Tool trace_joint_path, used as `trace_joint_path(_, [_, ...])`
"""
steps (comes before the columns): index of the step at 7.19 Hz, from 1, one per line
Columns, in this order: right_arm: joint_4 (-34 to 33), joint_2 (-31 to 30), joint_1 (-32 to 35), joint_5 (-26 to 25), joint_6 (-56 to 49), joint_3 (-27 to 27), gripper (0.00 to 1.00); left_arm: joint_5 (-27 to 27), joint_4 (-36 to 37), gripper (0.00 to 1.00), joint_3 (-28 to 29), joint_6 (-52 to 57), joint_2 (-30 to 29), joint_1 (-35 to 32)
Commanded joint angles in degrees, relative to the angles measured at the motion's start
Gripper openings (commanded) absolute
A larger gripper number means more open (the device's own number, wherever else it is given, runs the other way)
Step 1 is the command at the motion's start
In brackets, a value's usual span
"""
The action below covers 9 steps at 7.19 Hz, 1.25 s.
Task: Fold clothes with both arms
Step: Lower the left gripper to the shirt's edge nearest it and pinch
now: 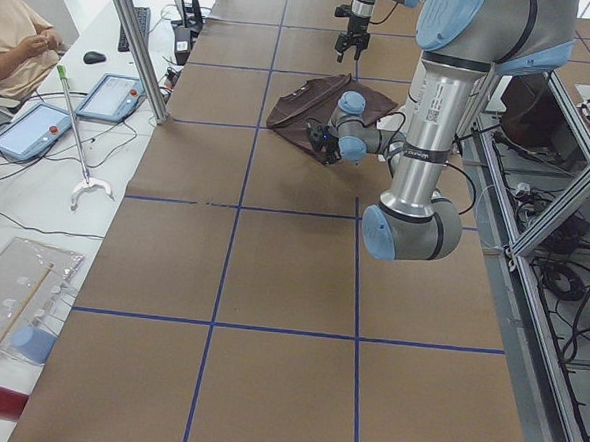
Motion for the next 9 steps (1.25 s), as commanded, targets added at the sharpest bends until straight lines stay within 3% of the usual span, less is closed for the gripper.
trace_joint_path(1, [0.0, 0.12, -0.07, 0.0, 0.01, -0.32, 1.0, 0.01, 3.27, 0.64, -0.73, 0.0, -0.24, 0.06])
trace_joint_path(3, [0.0, 0.12, -0.07, 0.0, 0.01, -0.41, 1.0, 0.01, 3.64, 0.59, -0.73, 0.0, -0.24, 0.06])
trace_joint_path(4, [0.0, 0.12, -0.07, 0.0, 0.01, -0.58, 1.0, 0.01, 3.64, 0.42, -0.82, -0.09, -0.16, 0.07])
trace_joint_path(5, [0.0, 0.12, -0.07, 0.0, 0.01, -0.59, 1.0, 0.01, 3.73, 0.15, -0.82, -0.09, -0.15, 0.07])
trace_joint_path(6, [0.0, 0.21, -0.07, 0.0, 0.01, -0.59, 1.0, 0.01, 3.9, 0.0, -1.43, -0.09, 0.11, -0.02])
trace_joint_path(9, [0.0, 0.29, -0.07, 0.18, 0.01, -0.59, 1.0, 0.18, 13.27, 0.0, -6.25, 0.96, -0.15, 0.07])
